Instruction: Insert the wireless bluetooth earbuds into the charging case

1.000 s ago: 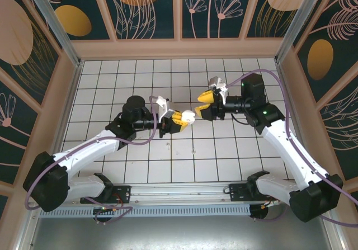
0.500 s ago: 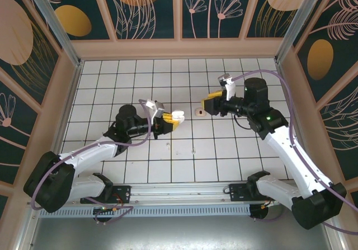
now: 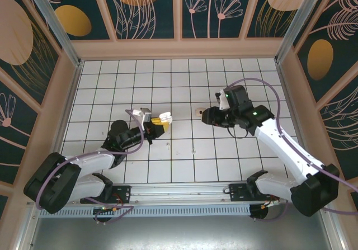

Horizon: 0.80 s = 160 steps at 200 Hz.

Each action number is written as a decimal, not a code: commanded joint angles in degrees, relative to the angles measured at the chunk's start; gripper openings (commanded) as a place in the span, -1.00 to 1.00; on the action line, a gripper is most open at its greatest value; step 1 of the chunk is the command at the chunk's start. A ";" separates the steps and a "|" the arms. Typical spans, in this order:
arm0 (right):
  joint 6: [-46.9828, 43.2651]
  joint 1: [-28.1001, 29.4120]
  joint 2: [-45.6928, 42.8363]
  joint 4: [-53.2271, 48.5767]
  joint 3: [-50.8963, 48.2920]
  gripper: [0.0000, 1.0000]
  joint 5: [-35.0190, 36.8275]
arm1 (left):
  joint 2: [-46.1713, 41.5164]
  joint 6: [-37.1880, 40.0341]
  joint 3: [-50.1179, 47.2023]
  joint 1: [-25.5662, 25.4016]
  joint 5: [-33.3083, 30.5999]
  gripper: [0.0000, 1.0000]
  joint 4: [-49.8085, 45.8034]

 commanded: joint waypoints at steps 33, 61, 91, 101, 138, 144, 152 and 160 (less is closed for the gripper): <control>3.80 5.20 8.20 0.77 -1.37 -0.09 -0.77 | -2.20 -2.74 -2.07 0.41 -3.23 -0.63 5.16; 0.82 6.60 14.11 5.15 -1.33 -0.08 -4.18 | -3.87 -2.58 -1.49 0.38 -3.13 -0.63 3.22; -2.08 8.53 20.73 5.16 0.48 -0.08 -4.39 | -5.60 -2.30 -1.08 0.37 -3.49 -0.63 1.42; -2.75 9.12 22.45 5.13 0.65 -0.08 -4.25 | -6.00 -2.30 -0.94 0.44 -3.73 -0.62 1.17; -3.88 11.06 26.71 6.05 0.03 -0.08 -4.55 | -6.08 -2.22 -0.53 0.35 -3.31 -0.62 0.45; -3.92 11.20 27.36 6.20 -0.13 -0.08 -4.68 | -6.14 -2.26 -0.48 0.32 -3.24 -0.62 0.45; -4.14 11.40 28.12 6.40 -0.28 -0.08 -4.90 | -6.23 -2.29 -0.41 0.45 -3.12 -0.62 0.28; -4.43 11.57 28.90 6.68 -0.31 -0.08 -5.14 | -6.23 -2.30 -0.40 0.37 -3.16 -0.62 0.03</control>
